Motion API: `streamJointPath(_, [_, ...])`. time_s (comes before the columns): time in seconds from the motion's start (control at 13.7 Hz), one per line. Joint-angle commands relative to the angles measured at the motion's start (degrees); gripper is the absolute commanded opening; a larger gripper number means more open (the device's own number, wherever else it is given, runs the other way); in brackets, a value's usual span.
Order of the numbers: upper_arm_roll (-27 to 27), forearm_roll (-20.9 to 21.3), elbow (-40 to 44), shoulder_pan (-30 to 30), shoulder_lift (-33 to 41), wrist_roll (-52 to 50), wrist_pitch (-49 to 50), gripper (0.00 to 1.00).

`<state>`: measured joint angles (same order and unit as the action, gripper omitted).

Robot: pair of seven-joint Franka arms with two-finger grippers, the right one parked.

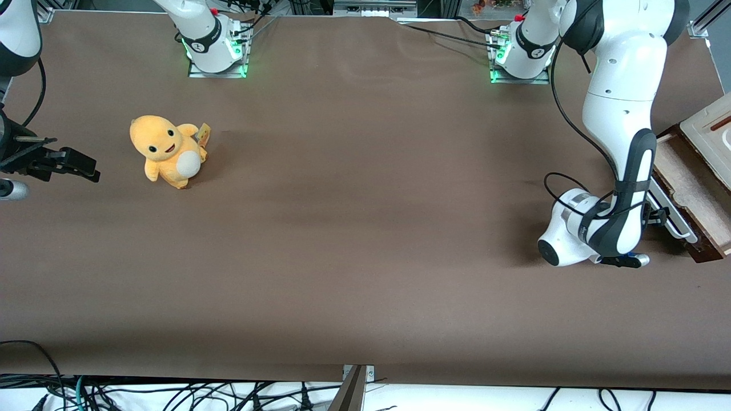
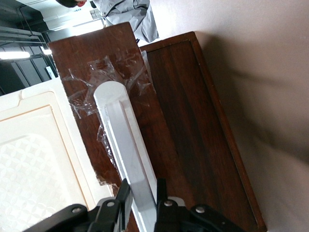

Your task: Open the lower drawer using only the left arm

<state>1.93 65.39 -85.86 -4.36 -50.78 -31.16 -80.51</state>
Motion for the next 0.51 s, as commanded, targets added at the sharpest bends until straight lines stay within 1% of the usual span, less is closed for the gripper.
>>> streamJointPath(0.0, [-0.52,-1.75,2.18,-1.36,-0.99,2.59,-0.26,0.16])
streamJointPath(0.44, [-0.52,-1.75,2.18,-1.8,-0.99,2.59,-0.34,0.17])
